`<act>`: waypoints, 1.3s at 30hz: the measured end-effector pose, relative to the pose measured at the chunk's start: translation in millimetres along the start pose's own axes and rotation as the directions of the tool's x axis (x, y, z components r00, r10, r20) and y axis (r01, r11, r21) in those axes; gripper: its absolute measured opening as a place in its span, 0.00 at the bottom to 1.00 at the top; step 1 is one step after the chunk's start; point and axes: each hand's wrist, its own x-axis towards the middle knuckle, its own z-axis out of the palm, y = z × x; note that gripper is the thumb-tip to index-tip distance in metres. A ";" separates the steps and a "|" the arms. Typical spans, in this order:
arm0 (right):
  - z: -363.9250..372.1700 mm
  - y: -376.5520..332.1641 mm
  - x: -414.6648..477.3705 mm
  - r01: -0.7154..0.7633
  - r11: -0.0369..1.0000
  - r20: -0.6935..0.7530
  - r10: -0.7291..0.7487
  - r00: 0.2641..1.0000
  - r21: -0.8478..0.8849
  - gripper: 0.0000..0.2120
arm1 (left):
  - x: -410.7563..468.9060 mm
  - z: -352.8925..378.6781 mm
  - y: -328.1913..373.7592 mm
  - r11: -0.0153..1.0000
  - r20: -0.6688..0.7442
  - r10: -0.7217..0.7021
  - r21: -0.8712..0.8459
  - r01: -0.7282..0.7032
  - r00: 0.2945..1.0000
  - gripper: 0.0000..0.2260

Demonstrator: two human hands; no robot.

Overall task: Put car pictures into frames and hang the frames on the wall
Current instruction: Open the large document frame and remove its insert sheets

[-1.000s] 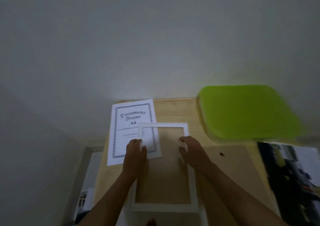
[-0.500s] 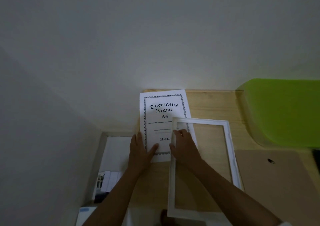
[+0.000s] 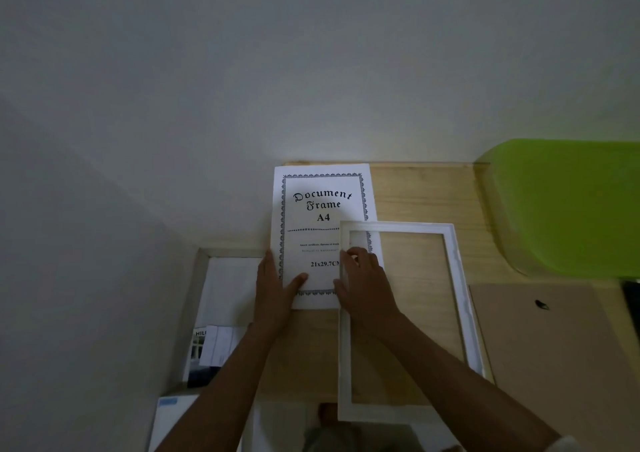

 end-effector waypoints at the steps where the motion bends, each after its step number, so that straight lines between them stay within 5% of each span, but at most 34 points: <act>1: -1.4 0.6 0.6 -0.003 1.000 0.006 0.003 1.000 -0.003 0.24 | -0.6 -0.4 -0.2 1.000 -0.005 -0.003 0.002 0.003 1.000 0.41; 12: -8.8 8.7 7.3 -0.043 0.999 0.043 0.043 0.998 -0.004 0.24 | -12.1 -1.4 12.2 0.983 -0.108 0.179 0.050 -0.175 0.978 0.30; 16: -8.9 8.9 5.7 -0.052 0.998 0.041 0.051 0.998 0.024 0.25 | -6.7 -7.3 14.0 0.987 -0.169 0.152 -0.024 -0.158 0.974 0.21; 29: -10.2 10.4 3.9 -0.031 0.999 0.050 0.031 0.998 0.005 0.24 | -11.8 -30.6 6.1 0.960 -0.246 -0.025 -0.277 -0.046 0.969 0.20; 39: -15.0 10.8 9.7 -0.037 0.999 0.059 0.037 0.998 -0.008 0.22 | -31.2 -69.5 -8.2 0.955 -0.342 -0.047 -0.290 -0.057 0.939 0.18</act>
